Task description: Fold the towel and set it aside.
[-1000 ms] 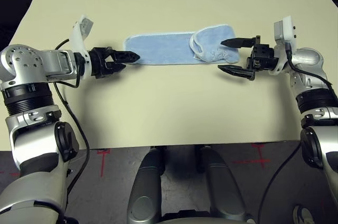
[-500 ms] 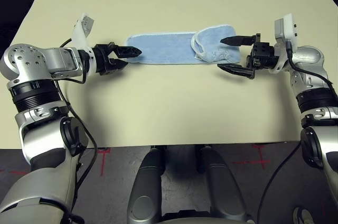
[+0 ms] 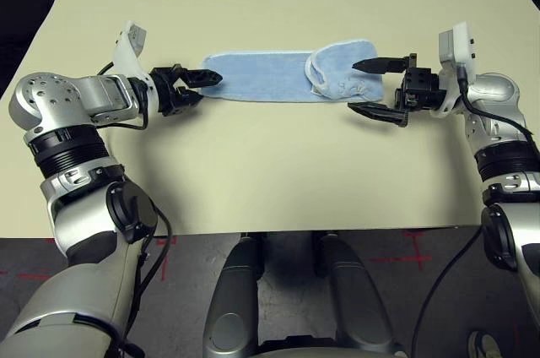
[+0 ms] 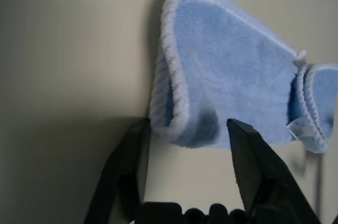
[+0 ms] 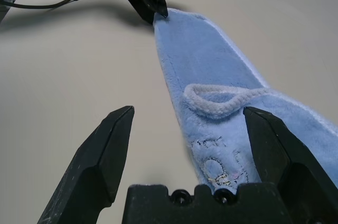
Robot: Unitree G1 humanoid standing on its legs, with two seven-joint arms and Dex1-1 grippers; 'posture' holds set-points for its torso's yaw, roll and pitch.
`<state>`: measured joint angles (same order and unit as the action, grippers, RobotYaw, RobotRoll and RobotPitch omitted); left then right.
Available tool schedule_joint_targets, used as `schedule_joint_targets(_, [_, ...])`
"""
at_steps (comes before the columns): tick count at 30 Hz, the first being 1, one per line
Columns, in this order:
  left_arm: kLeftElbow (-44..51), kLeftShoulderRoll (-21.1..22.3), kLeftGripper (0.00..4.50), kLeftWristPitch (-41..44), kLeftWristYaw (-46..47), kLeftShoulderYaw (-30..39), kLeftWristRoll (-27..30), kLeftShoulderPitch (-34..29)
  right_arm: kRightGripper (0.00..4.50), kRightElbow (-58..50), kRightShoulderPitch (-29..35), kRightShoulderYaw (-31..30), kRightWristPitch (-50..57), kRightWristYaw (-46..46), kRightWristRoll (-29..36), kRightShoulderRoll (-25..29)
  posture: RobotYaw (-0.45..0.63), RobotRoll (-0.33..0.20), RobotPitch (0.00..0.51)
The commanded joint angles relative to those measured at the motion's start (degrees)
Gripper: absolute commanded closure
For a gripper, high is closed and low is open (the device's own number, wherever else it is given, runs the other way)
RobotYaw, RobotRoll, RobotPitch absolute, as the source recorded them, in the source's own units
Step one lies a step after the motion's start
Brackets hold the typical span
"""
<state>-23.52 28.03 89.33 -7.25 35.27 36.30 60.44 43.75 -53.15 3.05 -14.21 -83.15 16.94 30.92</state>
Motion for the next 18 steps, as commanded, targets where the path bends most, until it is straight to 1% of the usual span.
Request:
schedule_joint_targets(1, [-0.27,-0.41,3.12,-0.87,1.08,1.34,-1.99,-0.52,0.00,-1.28,1.48,-0.15,0.24,-0.12,-0.25,0.72,0.03,0.000,0.327])
schedule_joint_targets(4, [-0.41,-0.65,4.21,-1.07,1.24,1.88,-2.42,-0.27,0.00,-1.39,1.60,-0.16,0.31,0.01,-0.36,0.79,0.03,0.000,0.326])
schedule_joint_targets(5, [-0.51,-0.68,4.49,-1.09,1.27,2.01,-2.54,-0.12,0.00,-1.35,1.58,-0.17,0.32,0.04,-0.41,0.81,0.03,0.000,0.327])
schedule_joint_targets(12, [-1.90,-0.30,4.49,-0.76,1.54,4.02,-3.23,1.80,0.00,-1.01,1.40,-0.20,0.11,0.36,-0.73,0.84,0.03,0.000,0.323])
schedule_joint_targets(18, [-1.47,3.63,4.49,1.25,0.14,3.21,-3.69,1.38,0.00,-1.03,1.46,-0.21,0.24,0.45,-0.70,1.00,0.03,0.000,0.323])
